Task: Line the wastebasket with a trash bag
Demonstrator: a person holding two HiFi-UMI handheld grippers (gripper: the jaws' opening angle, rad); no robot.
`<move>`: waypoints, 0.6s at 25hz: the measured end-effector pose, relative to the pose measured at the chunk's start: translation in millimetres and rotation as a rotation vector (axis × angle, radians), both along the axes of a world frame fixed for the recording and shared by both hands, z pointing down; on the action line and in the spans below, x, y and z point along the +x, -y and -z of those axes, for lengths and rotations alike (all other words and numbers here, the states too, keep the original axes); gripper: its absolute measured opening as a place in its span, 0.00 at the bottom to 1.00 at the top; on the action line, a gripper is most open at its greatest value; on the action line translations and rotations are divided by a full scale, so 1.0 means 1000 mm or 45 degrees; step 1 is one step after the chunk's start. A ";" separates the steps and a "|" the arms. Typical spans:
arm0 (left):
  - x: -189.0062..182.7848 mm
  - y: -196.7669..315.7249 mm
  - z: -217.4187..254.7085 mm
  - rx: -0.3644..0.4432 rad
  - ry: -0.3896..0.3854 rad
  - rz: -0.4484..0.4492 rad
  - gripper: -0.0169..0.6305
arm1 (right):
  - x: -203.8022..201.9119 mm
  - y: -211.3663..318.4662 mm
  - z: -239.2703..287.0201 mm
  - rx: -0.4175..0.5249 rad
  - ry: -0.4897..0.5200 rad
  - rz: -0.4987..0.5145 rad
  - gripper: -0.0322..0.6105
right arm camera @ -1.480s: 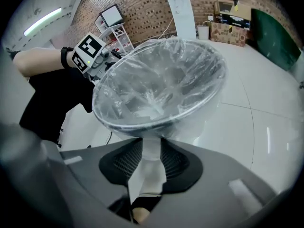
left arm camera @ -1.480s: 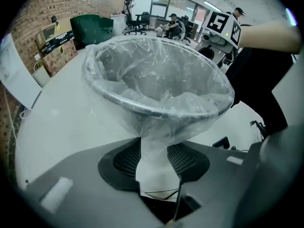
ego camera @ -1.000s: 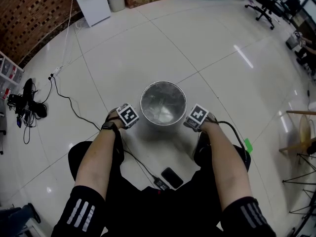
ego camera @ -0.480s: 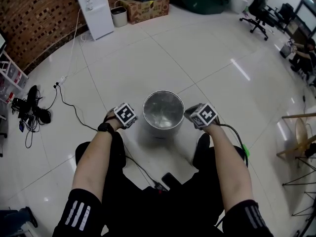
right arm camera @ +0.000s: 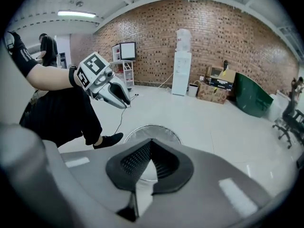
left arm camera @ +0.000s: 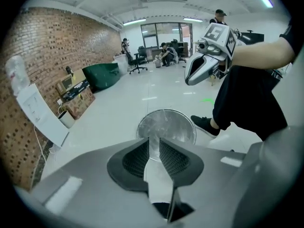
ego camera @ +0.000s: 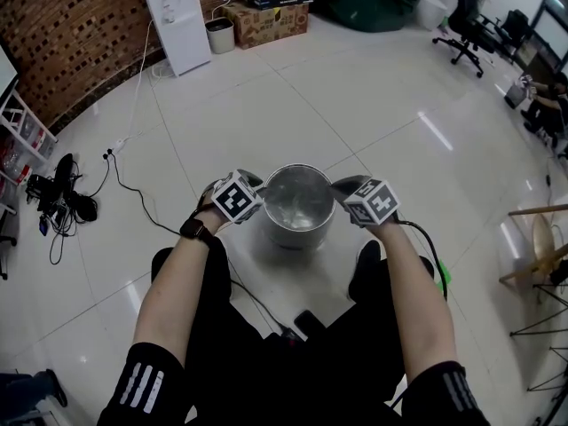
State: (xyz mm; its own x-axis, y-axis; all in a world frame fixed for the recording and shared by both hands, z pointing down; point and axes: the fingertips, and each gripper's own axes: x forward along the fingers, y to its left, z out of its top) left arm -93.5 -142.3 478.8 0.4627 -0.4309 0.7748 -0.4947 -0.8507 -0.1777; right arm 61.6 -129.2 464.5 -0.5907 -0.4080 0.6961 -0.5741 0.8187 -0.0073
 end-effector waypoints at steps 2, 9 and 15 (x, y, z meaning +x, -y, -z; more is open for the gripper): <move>0.008 0.001 0.012 0.048 -0.060 0.001 0.06 | -0.002 0.004 0.010 0.024 0.054 -0.011 0.06; 0.035 0.020 0.043 0.158 -0.258 0.020 0.02 | 0.000 0.029 0.026 0.045 0.177 -0.056 0.06; 0.052 0.037 0.046 0.116 -0.266 -0.034 0.13 | -0.002 0.045 0.035 0.092 0.185 -0.046 0.06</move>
